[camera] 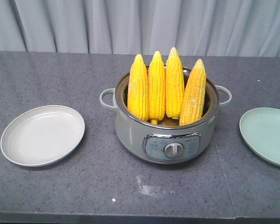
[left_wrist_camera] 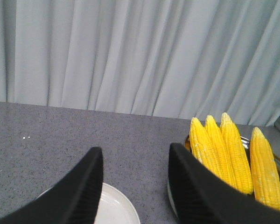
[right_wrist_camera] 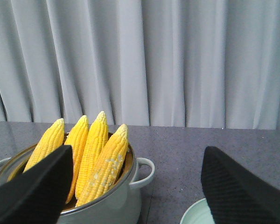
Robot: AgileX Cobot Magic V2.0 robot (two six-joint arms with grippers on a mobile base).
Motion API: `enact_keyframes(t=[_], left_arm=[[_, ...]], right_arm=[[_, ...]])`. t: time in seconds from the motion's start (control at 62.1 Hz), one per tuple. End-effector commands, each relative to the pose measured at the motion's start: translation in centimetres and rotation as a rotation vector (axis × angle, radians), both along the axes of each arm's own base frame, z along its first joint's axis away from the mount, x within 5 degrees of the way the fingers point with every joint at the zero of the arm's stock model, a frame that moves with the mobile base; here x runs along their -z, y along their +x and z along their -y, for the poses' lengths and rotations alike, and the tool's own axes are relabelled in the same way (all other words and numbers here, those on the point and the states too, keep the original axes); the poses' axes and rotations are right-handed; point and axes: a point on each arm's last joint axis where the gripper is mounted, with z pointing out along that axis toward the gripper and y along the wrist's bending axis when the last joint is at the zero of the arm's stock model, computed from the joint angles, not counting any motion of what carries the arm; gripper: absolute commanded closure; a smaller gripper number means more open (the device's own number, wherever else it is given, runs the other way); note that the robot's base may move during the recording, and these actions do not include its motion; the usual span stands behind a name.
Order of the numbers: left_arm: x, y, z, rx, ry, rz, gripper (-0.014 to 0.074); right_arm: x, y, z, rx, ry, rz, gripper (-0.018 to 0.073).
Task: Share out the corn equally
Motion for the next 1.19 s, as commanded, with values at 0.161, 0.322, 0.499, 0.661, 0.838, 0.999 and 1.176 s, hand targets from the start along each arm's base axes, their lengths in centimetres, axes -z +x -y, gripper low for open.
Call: enact_keyframes(t=[0.161, 0.322, 0.499, 0.661, 0.838, 0.999, 1.176], left_arm=[[-1.2, 1.1, 0.0, -0.005, -0.089, 0.029, 0.0207], [-0.1, 2.6, 0.2, 0.017, -0.083, -0.07, 0.0137], [-1.4, 3.6, 0.1, 0.012, -0.046, -0.039, 0.0105], [-4.1, 5.5, 0.7, 0.093, 0.018, -0.031, 0.0105], [-5.6, 8.5, 1.2, 0.164, 0.026, -0.064, 0.0105], [-5.2, 9.8, 1.2, 0.167, 0.02, -0.094, 0.0105], [-5.1, 10.0, 1.2, 0.167, 0.019, -0.1, 0.0108]], right_arm=[[-0.9, 0.1, 0.0, 0.006, 0.001, 0.016, -0.0001], [-0.6, 0.6, 0.0, 0.003, 0.001, -0.02, -0.0001], [-0.8, 2.3, -0.4, -0.019, 0.027, -0.101, -0.0001], [-4.7, 5.8, -1.2, -0.072, 0.027, -0.198, -0.0001], [-8.3, 12.6, -3.1, -0.225, 0.025, -0.324, -0.0001], [-9.1, 18.6, -4.3, -0.299, 0.061, -0.436, -0.0001], [-7.3, 23.3, -5.9, -0.335, 0.033, -0.545, -0.0001]])
